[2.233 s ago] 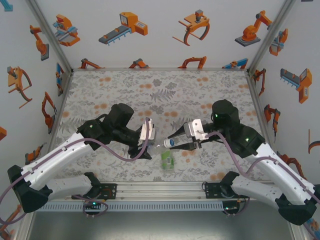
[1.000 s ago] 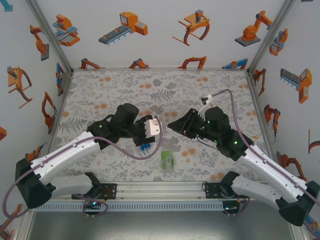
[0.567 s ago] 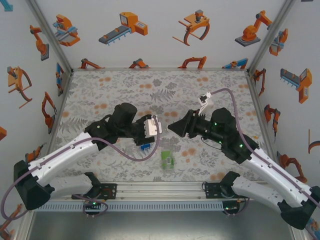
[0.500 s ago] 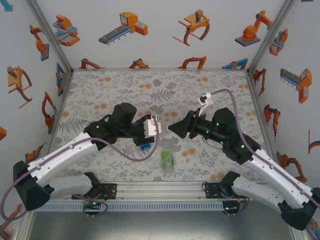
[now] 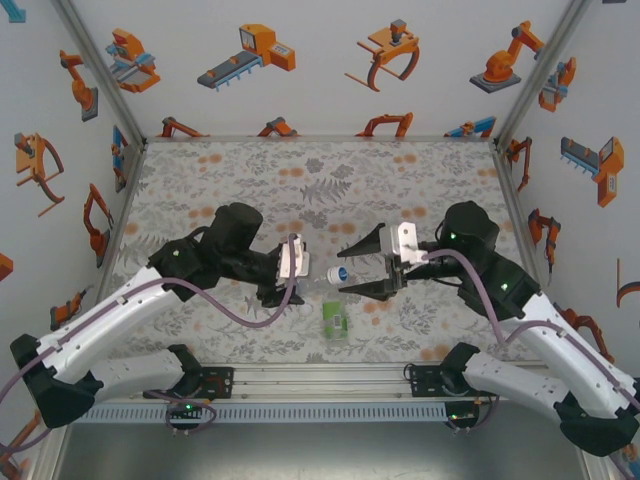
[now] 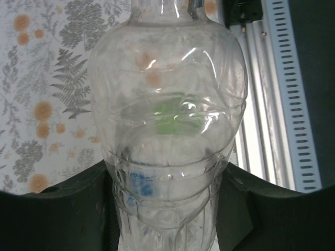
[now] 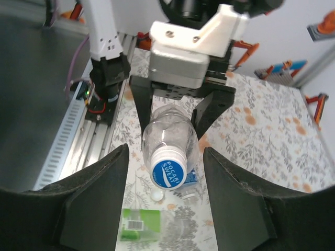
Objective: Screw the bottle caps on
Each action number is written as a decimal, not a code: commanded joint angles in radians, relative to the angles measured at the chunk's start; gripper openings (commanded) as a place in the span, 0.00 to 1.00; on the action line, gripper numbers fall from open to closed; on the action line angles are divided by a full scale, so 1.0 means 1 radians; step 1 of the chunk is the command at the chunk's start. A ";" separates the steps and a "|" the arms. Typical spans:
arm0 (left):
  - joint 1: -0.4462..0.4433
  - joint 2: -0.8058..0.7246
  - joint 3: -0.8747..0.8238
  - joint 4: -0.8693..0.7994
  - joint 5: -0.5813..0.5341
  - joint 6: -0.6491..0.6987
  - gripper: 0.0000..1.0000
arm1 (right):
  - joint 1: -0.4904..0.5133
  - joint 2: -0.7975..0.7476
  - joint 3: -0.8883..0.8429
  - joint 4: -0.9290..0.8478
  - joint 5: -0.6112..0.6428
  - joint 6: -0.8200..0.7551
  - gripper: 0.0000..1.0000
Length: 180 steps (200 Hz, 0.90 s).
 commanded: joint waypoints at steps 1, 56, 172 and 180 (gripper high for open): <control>-0.002 -0.028 0.028 -0.066 0.075 -0.028 0.00 | 0.005 0.024 0.033 -0.050 -0.126 -0.188 0.56; -0.002 -0.037 0.037 -0.093 0.069 -0.027 0.00 | 0.006 0.053 0.014 -0.059 -0.129 -0.203 0.46; -0.002 -0.035 0.035 -0.100 0.068 -0.020 0.00 | 0.006 0.084 0.019 -0.087 -0.140 -0.203 0.39; -0.002 -0.034 0.034 -0.099 0.068 -0.020 0.00 | 0.006 0.084 0.019 -0.089 -0.141 -0.203 0.37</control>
